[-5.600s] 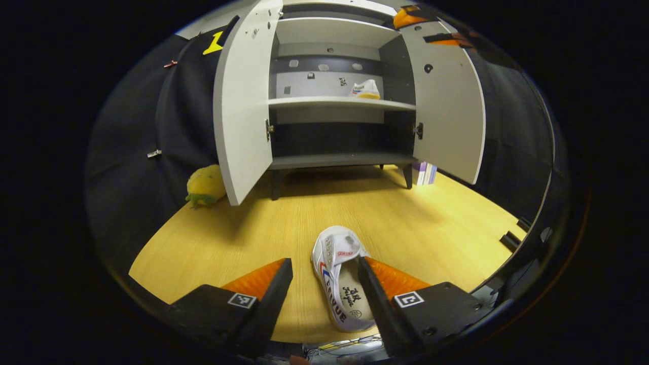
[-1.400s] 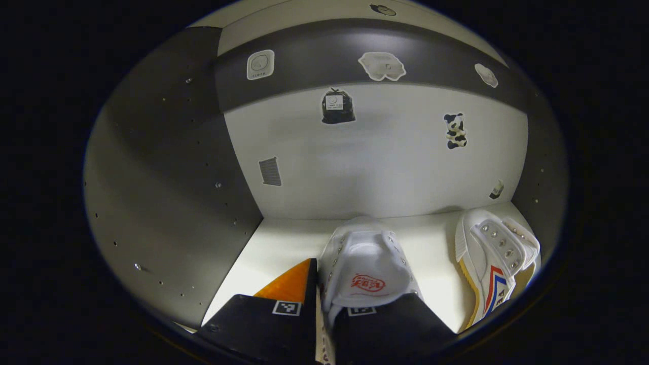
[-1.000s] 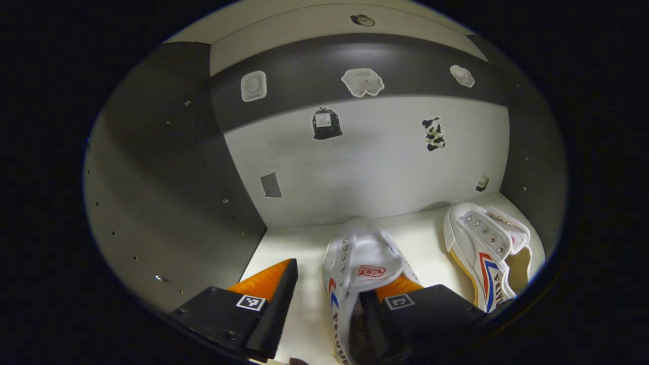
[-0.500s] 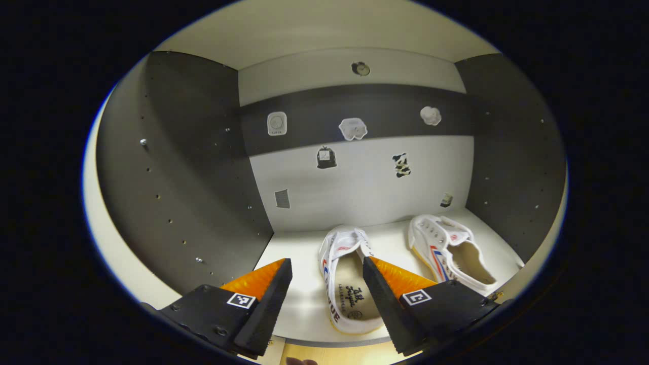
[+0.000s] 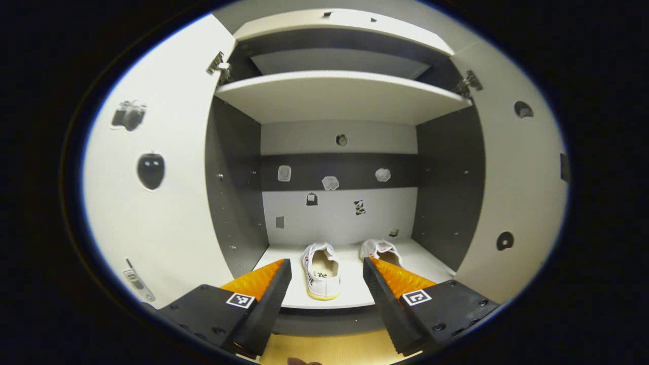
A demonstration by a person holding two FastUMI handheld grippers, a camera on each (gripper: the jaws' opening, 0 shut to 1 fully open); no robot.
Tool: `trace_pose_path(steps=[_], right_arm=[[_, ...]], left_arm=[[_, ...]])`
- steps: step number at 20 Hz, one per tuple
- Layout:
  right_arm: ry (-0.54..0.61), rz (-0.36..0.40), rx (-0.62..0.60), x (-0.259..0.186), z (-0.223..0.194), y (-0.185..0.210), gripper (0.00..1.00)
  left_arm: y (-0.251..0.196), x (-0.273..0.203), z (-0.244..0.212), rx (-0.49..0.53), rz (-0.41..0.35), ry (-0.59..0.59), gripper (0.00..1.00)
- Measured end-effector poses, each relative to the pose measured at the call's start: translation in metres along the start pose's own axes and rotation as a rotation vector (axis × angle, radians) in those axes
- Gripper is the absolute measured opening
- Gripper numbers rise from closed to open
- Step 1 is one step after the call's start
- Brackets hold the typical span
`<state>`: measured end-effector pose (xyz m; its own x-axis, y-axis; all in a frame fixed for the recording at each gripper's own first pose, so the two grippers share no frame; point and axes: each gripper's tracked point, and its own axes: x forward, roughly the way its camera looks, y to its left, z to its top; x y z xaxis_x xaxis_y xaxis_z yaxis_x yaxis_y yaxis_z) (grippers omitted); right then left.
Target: Grab one shoe with the right hand and put it into the shoe cabinet, grab the other shoe with the left hand and put it into the shoe cabinet; then close the right door with the right hand and the left door with the left hand.
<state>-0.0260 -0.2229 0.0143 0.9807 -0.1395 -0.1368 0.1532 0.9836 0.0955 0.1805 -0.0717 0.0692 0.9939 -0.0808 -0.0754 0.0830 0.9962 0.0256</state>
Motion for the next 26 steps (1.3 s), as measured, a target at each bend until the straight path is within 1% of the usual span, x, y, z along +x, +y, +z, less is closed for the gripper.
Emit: trace_pose_path(steps=[2, 4, 5, 7, 10, 11, 12, 15, 19, 21, 22, 23, 26], right_arm=[[-0.013, 0.002, -0.009, 0.011, 0.007, -0.003, 0.98], [-0.02, 0.009, -0.011, 0.021, 0.014, -0.005, 0.98], [-0.024, 0.013, -0.011, 0.027, 0.017, -0.005, 0.98], [-0.033, 0.014, -0.009, 0.039, 0.021, -0.006, 0.98], [-0.035, 0.019, -0.004, 0.054, 0.022, -0.006, 0.98], [-0.036, 0.023, -0.01, 0.059, 0.023, -0.005, 0.98], [-0.04, 0.024, -0.017, 0.064, 0.025, -0.005, 0.98], [-0.052, 0.028, -0.032, 0.078, 0.03, -0.002, 0.98], [-0.049, 0.048, -0.013, 0.085, 0.031, 0.008, 0.98], [-0.06, 0.043, -0.023, 0.085, 0.031, 0.008, 0.98], [-0.06, 0.043, -0.021, 0.084, 0.03, 0.01, 1.0], [-0.058, 0.038, -0.019, 0.084, 0.029, 0.012, 0.98], [-0.069, 0.013, -0.038, 0.081, 0.03, 0.016, 0.98]], left_arm=[[-0.005, -0.036, 0.009, -0.016, -0.01, -0.047, 0.9], [-0.009, -0.07, 0.011, -0.017, -0.013, -0.069, 0.92], [-0.009, -0.084, 0.013, -0.009, -0.009, -0.087, 0.95], [-0.005, -0.102, 0.016, 0.001, -0.003, -0.107, 0.95], [-0.004, -0.131, 0.01, -0.026, -0.003, -0.097, 0.95], [-0.001, -0.139, 0.009, -0.029, -0.001, -0.099, 0.94], [0.002, -0.147, 0.007, -0.024, 0.009, -0.099, 0.95], [0.01, -0.165, -0.001, 0.013, 0.022, -0.098, 0.95], [0.016, -0.178, -0.017, 0.011, 0.011, -0.073, 0.94], [0.022, -0.181, -0.025, 0.015, 0.008, -0.059, 0.95], [0.026, -0.182, -0.03, 0.017, 0.007, -0.053, 0.95], [0.03, -0.182, -0.033, 0.018, 0.006, -0.05, 0.95], [0.039, -0.184, -0.039, 0.006, 0.003, -0.041, 0.95]])
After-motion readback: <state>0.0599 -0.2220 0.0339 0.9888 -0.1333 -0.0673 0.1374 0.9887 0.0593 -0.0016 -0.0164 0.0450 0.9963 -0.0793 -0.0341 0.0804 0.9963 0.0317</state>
